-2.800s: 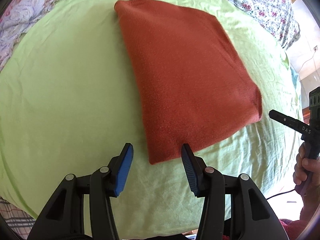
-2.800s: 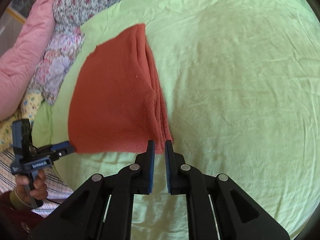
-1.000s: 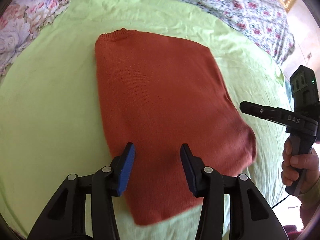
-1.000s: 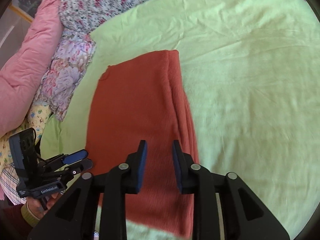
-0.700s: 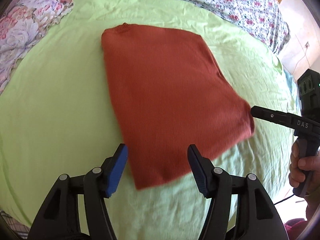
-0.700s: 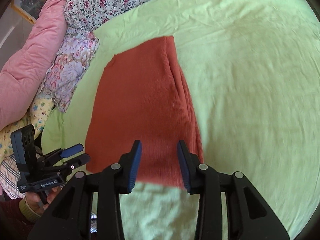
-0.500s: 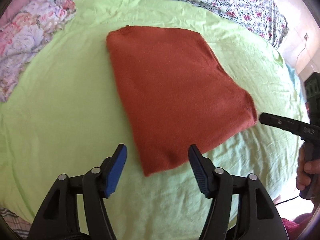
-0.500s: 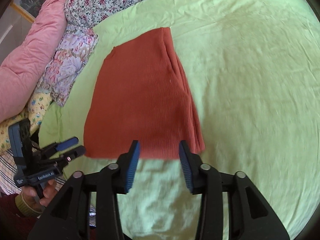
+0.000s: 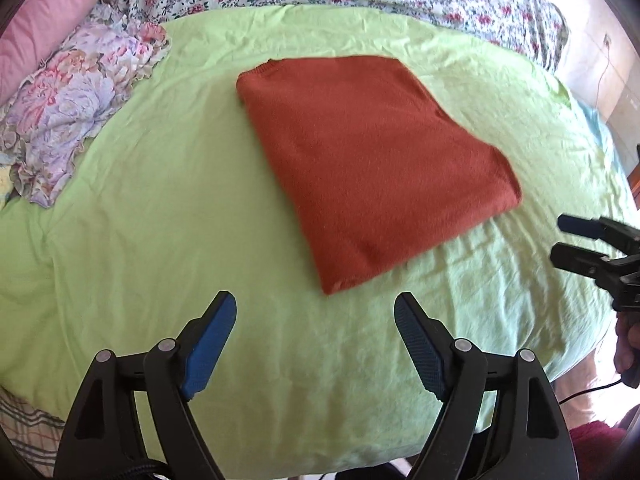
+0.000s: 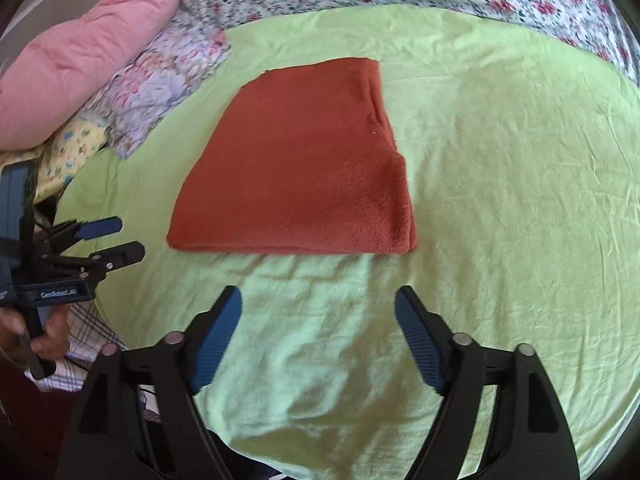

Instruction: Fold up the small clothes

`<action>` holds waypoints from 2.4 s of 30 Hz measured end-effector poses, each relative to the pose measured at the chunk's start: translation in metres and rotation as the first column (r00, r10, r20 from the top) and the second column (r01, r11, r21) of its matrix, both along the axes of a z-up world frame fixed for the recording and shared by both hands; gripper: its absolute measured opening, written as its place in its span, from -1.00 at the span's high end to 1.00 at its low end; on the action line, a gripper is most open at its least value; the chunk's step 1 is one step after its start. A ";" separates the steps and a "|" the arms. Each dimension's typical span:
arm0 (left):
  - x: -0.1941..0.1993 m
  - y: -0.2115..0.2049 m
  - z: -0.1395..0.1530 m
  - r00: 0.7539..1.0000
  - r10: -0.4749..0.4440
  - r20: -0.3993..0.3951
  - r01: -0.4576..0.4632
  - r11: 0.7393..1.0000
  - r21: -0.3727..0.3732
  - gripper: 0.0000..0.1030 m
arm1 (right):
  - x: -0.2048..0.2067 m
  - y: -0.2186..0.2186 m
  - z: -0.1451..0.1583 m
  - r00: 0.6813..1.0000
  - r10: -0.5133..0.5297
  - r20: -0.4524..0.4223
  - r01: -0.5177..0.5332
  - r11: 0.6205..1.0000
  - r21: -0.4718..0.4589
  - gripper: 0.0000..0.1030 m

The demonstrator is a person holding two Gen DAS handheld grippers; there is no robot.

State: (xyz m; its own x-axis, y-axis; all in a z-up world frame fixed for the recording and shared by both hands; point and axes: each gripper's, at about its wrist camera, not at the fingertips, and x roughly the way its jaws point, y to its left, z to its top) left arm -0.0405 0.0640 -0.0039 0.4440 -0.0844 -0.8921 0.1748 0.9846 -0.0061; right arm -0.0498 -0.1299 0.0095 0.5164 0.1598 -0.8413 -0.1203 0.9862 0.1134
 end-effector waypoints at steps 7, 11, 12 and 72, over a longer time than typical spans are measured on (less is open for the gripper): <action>-0.006 -0.005 -0.003 1.000 -0.012 0.013 0.011 0.998 0.057 -0.59 | -0.006 -0.004 -0.004 1.000 -0.001 -0.017 0.000 0.999 -0.039 -0.70; -0.006 -0.007 0.000 1.000 -0.005 0.031 0.003 0.998 0.069 -0.60 | -0.010 -0.005 -0.004 1.000 -0.005 -0.004 0.005 0.999 -0.045 -0.73; -0.007 -0.008 0.000 0.999 -0.004 0.034 0.001 0.997 0.074 -0.60 | -0.010 -0.005 -0.004 1.000 -0.005 -0.003 0.005 0.999 -0.048 -0.74; 0.045 -0.012 0.006 0.993 0.116 -0.021 -0.113 0.989 0.096 -0.65 | 0.051 0.025 -0.004 0.997 0.058 -0.052 -0.061 0.996 -0.065 -0.88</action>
